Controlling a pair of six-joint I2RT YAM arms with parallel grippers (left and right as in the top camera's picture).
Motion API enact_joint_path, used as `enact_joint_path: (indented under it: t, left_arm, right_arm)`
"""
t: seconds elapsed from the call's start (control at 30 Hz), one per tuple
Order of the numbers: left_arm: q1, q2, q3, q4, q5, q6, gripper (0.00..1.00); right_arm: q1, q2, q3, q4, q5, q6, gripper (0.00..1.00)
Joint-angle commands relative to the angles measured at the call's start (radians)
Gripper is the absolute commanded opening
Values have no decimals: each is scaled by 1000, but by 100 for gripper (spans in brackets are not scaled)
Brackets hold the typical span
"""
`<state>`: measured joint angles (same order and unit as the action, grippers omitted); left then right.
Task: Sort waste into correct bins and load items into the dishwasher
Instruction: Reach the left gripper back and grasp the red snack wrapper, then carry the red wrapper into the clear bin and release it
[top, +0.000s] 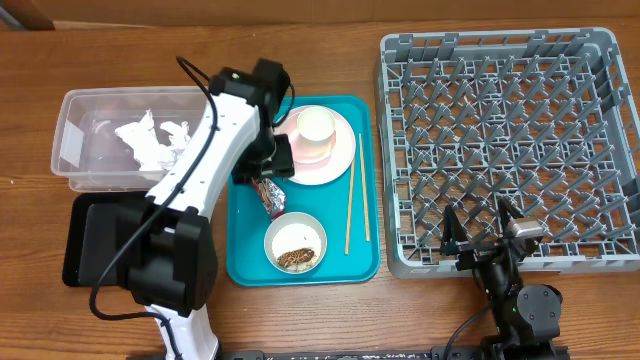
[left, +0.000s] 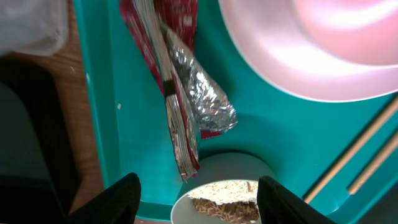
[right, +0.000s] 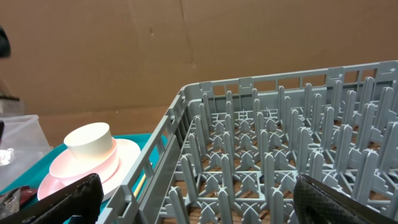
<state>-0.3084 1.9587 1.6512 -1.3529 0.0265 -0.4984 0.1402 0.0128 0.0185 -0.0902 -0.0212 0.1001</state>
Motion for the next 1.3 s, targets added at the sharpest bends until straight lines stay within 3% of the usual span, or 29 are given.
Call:
enact_joint_path:
  t: [0.0,0.4,0.6,0.77,0.9,1.03,1.27]
  left_arm:
    - [-7,-17,-77,22,-7,-93,61]
    - [-7,-17,-310,262,19,-190,59]
    - [-7,-17,-340,335,18,-190,51]
    - [-7,-17,-340,340,15,-190,36]
    - [-7,-17,-340,341,16,-190,31]
    - [-7,-17,-340,336,19,-189,7]
    - [-5,-18,-312,310,53,-164,4]
  right_arm:
    - [6,-8,-10,6,5,-6,100]
    - [6,-8,-10,6,5,-6,100]
    - [6,-8,-10,6,5,-6,100]
    - [6,-8,-10,6,5,-6,100]
    - [6,-8,-10,6,5,-6,100]
    - [6,-8,-10,6,5,-6,100]
    - [6,-8,-10,6,5,-6,100]
